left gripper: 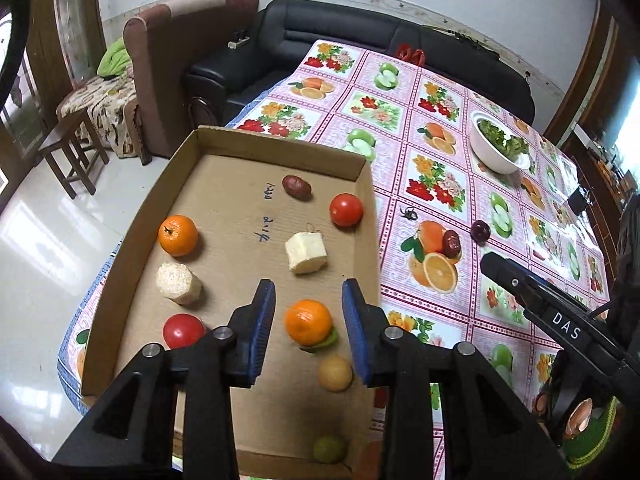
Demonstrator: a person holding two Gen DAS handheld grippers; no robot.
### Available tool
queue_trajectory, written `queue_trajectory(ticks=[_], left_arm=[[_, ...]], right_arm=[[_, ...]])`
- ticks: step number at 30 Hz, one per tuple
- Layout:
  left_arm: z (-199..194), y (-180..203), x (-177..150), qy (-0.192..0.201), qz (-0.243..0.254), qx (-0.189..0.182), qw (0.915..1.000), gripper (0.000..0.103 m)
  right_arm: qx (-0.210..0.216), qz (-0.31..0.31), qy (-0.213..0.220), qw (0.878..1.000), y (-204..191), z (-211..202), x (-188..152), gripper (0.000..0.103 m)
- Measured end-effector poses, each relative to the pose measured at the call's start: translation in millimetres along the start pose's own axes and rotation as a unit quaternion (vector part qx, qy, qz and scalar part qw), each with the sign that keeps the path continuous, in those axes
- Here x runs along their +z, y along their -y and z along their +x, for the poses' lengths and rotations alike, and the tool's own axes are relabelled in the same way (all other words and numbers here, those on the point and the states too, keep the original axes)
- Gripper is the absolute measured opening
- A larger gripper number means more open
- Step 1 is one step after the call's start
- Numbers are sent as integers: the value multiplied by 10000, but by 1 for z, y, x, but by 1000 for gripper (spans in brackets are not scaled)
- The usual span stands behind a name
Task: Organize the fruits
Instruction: 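Move both open tools out of the tray toward the fruit on the cloth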
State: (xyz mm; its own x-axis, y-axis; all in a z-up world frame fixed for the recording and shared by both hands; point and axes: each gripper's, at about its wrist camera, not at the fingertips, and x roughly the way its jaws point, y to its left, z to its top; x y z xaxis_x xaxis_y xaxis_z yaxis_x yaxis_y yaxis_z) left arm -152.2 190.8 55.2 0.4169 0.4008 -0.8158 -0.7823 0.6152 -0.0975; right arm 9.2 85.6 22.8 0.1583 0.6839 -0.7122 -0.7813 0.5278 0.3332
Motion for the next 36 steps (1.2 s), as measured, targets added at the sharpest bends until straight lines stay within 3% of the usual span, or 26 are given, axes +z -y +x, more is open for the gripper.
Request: queue_trajectory(ticks=[6, 9, 13, 18, 36], left_arm=[[-4, 12, -8, -13, 87, -81, 9999, 33], [-5, 17, -11, -31, 104, -154, 9998, 39], [-8, 26, -15, -41, 181, -254, 9995, 39], [-8, 39, -19, -111, 273, -394, 9988, 39], [8, 93, -23, -495, 696, -803, 9931, 39]], right_arm=[[-164, 86, 35, 9998, 19, -13, -9, 45], [-287, 60, 75, 9995, 25, -20, -14, 46], [-548, -39, 151, 9984, 31, -27, -20, 54], [-752, -6, 195, 9970, 46, -34, -25, 54], [-828, 148, 160, 9963, 76, -30, -22, 55]])
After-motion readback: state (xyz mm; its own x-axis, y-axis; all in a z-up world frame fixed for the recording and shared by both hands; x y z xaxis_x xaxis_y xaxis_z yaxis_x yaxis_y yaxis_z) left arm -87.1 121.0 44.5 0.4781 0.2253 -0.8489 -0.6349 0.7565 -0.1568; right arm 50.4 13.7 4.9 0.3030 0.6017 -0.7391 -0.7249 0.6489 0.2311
